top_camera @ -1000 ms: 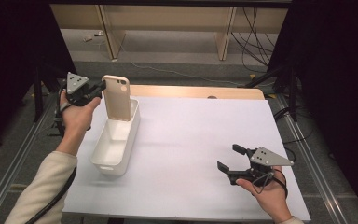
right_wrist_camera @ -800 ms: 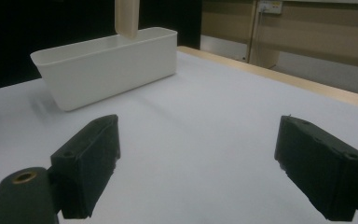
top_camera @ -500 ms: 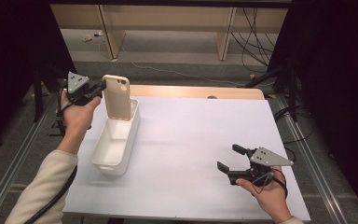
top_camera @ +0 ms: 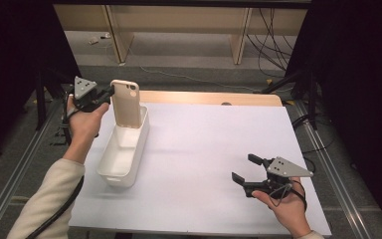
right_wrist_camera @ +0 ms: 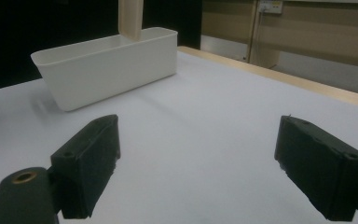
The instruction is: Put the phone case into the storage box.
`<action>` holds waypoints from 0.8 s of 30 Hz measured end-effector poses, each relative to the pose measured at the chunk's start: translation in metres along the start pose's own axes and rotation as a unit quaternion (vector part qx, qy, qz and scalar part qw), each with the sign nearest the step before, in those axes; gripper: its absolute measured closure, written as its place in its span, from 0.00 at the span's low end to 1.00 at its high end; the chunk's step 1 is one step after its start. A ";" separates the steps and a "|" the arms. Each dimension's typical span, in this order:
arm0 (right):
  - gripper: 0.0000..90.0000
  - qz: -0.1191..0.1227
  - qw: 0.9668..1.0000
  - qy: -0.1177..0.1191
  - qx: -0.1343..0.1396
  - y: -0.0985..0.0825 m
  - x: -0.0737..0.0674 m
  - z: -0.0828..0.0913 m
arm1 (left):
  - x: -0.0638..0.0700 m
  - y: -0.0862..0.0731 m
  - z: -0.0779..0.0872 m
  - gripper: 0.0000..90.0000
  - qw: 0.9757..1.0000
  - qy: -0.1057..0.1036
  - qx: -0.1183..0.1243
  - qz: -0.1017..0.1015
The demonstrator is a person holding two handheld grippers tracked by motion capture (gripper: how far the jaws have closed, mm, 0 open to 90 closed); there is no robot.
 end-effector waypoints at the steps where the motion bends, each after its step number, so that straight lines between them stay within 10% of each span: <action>1: 0.17 0.000 1.000 0.000 0.000 0.000 0.000 0.000 | 0.000 0.000 0.000 0.96 1.000 0.000 0.000 0.000; 24: 0.17 -0.001 1.000 0.002 0.001 0.000 0.000 0.000 | -0.004 -0.004 -0.008 0.96 1.000 0.005 -0.006 0.001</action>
Point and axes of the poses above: each handheld gripper's, and its own axes: z roughly backward along the jaws, y roughly out of its top, x roughly to its right, the point moved 1 cm from there along -z, roughly forward along the jaws, and after that the axes turned 4 degrees about -y, right-handed, at the moved point
